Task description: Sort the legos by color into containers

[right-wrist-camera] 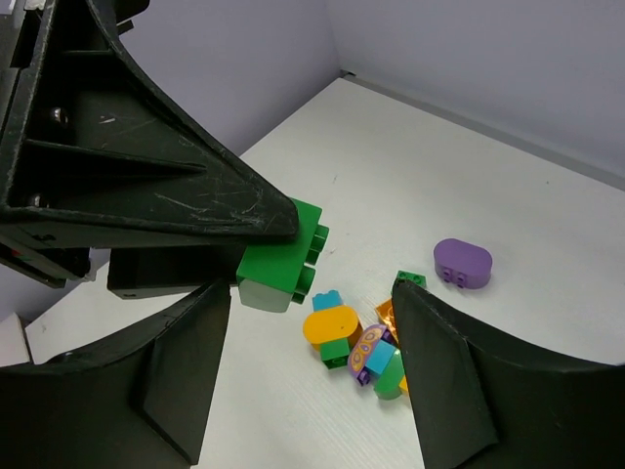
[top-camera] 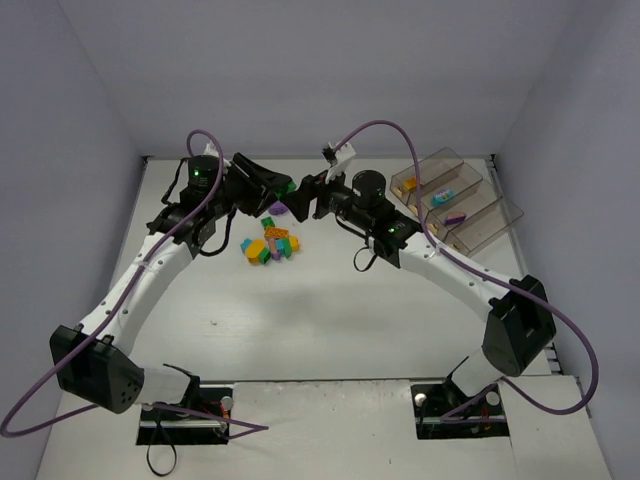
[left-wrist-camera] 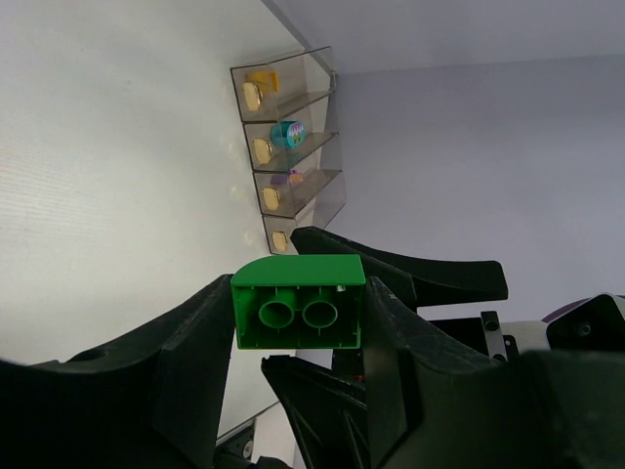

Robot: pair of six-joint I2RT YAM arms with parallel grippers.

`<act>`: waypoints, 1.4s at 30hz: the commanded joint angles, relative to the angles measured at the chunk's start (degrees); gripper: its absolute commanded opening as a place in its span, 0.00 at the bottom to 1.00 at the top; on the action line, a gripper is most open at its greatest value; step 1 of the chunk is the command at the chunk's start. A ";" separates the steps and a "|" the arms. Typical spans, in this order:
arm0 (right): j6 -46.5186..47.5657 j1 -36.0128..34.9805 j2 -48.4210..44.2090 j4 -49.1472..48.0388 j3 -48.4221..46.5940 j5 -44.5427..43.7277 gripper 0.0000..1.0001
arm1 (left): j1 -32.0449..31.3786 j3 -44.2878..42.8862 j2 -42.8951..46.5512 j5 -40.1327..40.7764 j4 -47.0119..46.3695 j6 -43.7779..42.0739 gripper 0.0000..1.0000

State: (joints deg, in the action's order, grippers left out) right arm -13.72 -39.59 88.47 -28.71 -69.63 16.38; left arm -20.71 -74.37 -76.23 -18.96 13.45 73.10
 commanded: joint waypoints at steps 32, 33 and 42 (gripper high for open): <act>-1.66 8.64 -11.81 11.09 11.43 -24.26 0.00 | 1.37 -1.92 4.42 12.01 12.72 -20.24 0.83; -3.67 12.83 -13.57 13.74 12.14 -27.34 0.00 | 1.46 -1.83 4.68 14.37 13.87 -22.37 0.83; -7.29 42.47 -15.00 24.40 14.43 -31.15 0.00 | 1.64 1.33 8.10 20.19 21.26 -37.94 0.83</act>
State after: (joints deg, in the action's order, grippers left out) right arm -19.09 -1.67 73.08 -6.11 -53.89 -12.34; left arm -19.27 -73.32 -71.64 -2.42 32.75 42.24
